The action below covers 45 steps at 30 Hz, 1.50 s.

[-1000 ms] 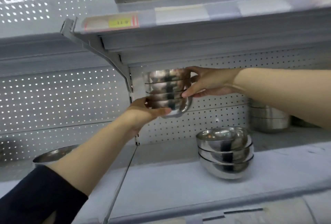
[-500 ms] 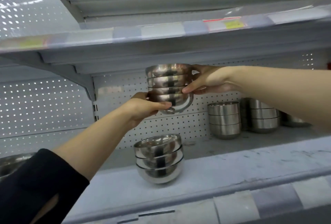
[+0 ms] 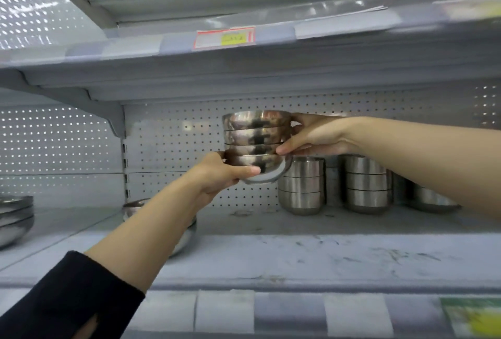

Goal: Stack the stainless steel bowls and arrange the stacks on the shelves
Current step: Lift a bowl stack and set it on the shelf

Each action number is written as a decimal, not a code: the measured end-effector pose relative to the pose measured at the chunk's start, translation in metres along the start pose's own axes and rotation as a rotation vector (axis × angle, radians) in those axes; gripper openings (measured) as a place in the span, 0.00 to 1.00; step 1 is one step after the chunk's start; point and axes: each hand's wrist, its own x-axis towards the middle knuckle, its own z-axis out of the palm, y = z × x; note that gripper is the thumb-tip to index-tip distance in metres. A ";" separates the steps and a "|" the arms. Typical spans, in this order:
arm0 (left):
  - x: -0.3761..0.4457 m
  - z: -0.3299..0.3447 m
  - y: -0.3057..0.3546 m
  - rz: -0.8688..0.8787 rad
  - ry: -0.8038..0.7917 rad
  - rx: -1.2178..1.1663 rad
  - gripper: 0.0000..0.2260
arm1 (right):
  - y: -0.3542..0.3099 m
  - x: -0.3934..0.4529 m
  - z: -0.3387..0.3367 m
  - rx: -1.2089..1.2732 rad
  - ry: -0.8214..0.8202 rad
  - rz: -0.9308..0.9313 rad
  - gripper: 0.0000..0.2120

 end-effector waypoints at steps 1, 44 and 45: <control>-0.002 0.007 -0.002 0.000 0.010 -0.007 0.20 | 0.005 -0.003 -0.002 0.001 -0.011 0.000 0.41; -0.006 -0.025 -0.111 -0.008 0.124 -0.044 0.30 | 0.077 0.038 0.058 0.017 -0.072 0.128 0.25; -0.006 -0.030 -0.112 -0.011 0.124 -0.033 0.30 | 0.076 0.040 0.061 0.024 -0.074 0.120 0.24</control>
